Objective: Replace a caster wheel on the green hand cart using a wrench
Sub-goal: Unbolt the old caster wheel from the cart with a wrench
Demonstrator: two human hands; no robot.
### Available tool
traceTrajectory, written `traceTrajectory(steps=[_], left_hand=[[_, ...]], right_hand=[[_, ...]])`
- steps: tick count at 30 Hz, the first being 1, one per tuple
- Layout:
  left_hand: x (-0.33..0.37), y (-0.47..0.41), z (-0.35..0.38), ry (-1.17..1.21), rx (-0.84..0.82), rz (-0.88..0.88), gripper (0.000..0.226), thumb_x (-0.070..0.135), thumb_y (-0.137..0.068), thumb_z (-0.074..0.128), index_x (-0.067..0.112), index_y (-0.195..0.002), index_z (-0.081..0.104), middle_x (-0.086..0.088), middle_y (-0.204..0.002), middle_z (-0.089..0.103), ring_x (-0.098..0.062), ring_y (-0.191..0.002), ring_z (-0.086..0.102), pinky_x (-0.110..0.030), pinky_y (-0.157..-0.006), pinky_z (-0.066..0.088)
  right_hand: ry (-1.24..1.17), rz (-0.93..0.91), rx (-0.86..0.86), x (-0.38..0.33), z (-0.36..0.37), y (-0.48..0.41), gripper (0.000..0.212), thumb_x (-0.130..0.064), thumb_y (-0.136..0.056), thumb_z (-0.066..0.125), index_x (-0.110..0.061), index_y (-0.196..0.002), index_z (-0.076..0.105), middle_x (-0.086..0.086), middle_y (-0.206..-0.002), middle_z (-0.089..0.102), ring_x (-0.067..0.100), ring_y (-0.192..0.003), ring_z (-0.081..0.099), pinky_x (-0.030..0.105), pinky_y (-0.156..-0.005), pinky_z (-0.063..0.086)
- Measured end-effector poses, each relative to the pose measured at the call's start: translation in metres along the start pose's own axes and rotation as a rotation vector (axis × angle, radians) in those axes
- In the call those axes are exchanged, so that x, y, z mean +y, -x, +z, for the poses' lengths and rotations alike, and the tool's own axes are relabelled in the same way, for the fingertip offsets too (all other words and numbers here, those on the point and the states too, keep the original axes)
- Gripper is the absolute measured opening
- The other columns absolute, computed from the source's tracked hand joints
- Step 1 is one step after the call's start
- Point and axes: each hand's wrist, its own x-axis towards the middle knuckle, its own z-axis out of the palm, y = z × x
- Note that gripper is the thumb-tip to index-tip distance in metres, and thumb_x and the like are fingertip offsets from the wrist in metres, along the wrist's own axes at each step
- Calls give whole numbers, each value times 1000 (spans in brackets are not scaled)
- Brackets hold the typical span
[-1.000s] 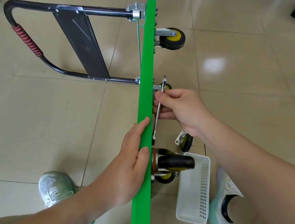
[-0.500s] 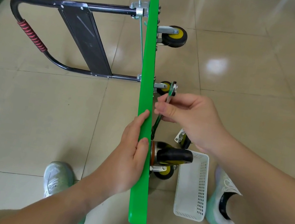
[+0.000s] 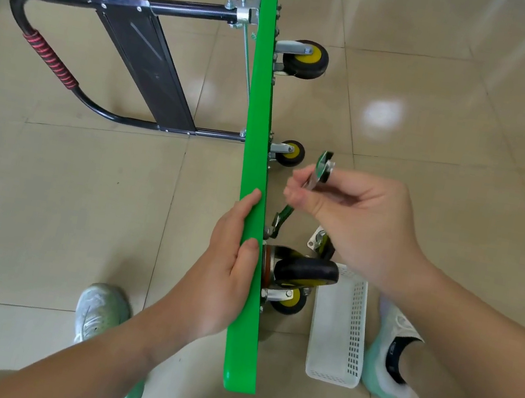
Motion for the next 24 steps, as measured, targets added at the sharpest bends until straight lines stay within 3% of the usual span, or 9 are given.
traceTrajectory(steps=[4,13,16,24], left_hand=[[0,1,-1,-11,-8,-1,57,18,-112,32,51,-154,10,21,-165,20,13,-150,19,-9,-121,16],[1,1,-3,5,-33,-4,58,18,-111,34,56,-149,10,26,-163,18,19,-146,18,0,-113,16],[1,1,-3,16,-31,9,59,16,-112,34,55,-148,11,26,-162,17,18,-147,16,0,-114,14],[0,1,-3,9,-34,10,59,17,-112,34,59,-146,10,25,-161,17,20,-145,17,0,-113,14]], right_hand=[[7,97,13,4,-7,-34,18,-1,-84,76,-17,-93,76,-1,-81,78,18,-80,76,34,-75,64],[-43,337,-92,32,3,-70,5,-12,-93,70,-12,-94,75,5,-79,78,21,-72,76,37,-72,65],[-18,405,-123,39,8,-73,10,-16,-94,70,-9,-98,76,6,-81,78,19,-72,75,32,-68,64],[-57,336,-147,33,6,-60,15,-9,-90,73,-21,-86,81,7,-89,79,23,-85,77,33,-73,63]])
